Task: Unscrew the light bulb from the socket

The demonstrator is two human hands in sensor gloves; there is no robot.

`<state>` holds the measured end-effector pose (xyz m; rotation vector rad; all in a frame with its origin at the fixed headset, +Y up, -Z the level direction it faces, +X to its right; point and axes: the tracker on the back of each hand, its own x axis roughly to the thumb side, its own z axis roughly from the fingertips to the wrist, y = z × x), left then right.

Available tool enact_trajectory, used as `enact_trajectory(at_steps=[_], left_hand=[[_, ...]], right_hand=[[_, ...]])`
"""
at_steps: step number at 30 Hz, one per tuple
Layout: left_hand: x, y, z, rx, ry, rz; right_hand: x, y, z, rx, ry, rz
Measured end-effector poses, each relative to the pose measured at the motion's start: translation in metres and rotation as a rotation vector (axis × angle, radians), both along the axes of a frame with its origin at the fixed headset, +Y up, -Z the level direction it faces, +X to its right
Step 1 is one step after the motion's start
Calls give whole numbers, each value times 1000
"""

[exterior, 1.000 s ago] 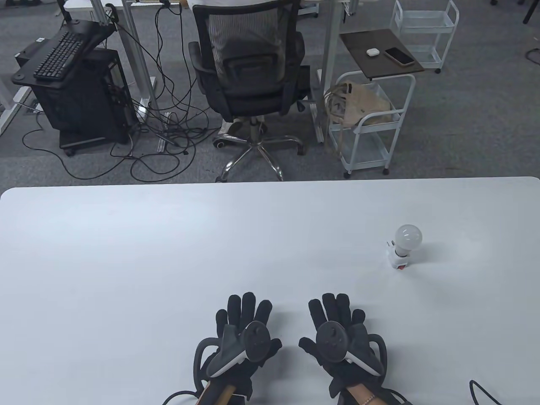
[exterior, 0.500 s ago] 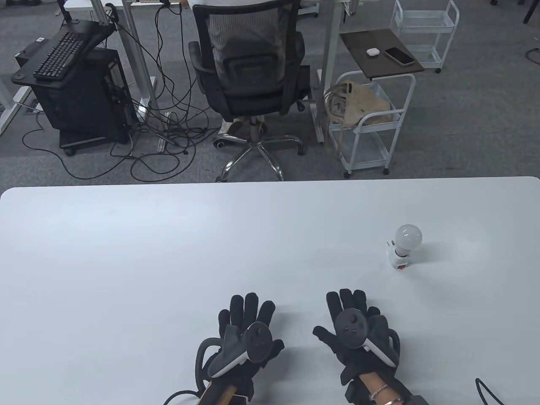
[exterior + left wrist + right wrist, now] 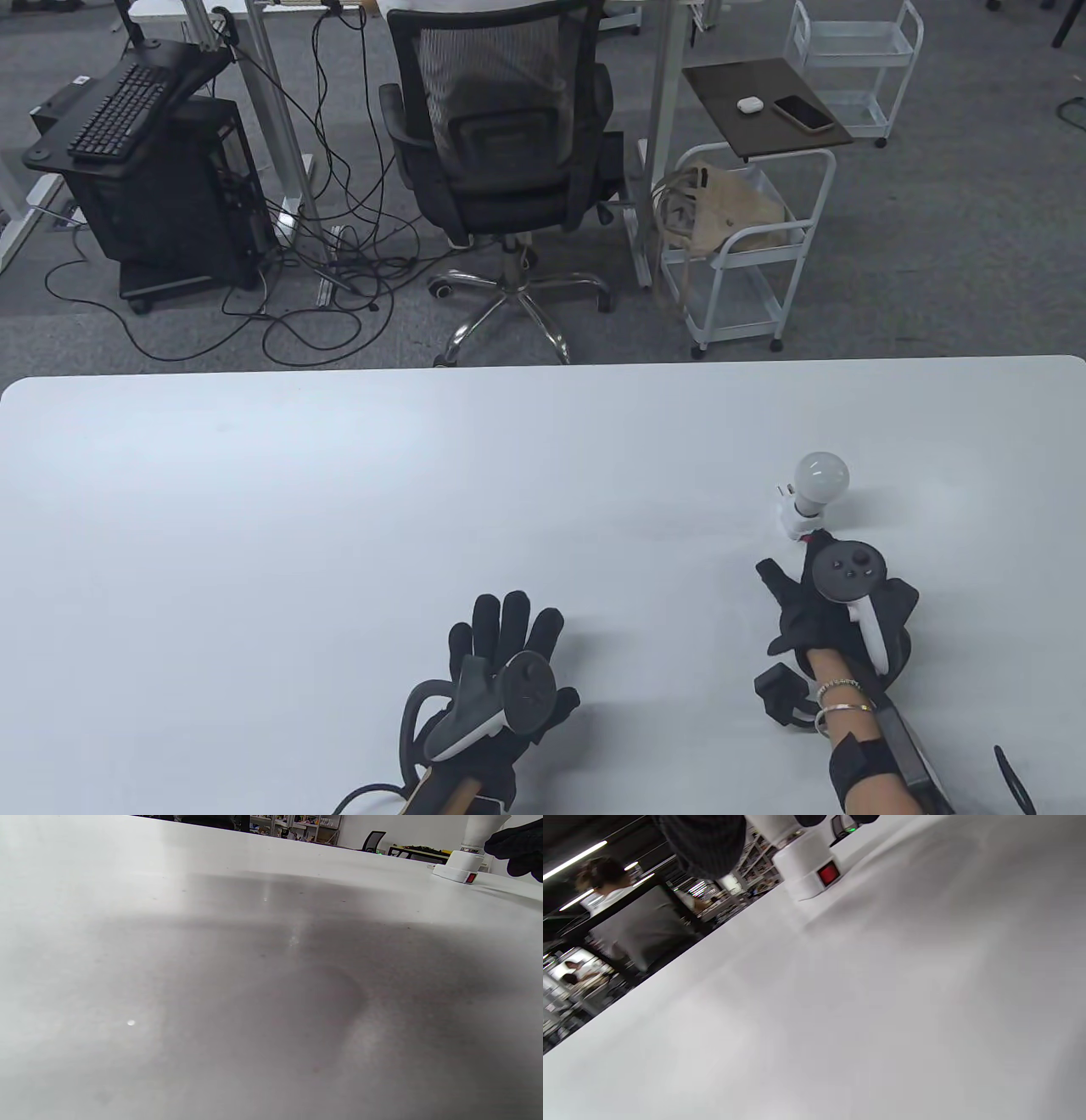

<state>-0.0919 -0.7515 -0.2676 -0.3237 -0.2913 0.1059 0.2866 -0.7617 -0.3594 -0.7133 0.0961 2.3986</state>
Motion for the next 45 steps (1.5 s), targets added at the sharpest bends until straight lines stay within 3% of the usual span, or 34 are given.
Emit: enact_trajectory(at_steps=[4,8,13,23,28,33,45], left_hand=[[0,0,0,-2,1,-3],[-1,1,-1,0,9,-2],[-2,0,-2,-5,13,-6],[-2,0,-3,-22,13,-15],[-2,2,-3,-23,11,-5],[0,5,-1,-15,1,-1],[-5,10,-2,12,23,30]], right_hand=[[14,-9,-19,-29,-91,-86],[23,-22,-39,-79,-88,-279],[28,-31,-55,-117,-115,-332],[29,-35,-64,-122,-167,-413],[29,-29,-57,-50,-190,-401],[18,-17,-44,67,-111,-423],[-51,17,9,282,286,-363]])
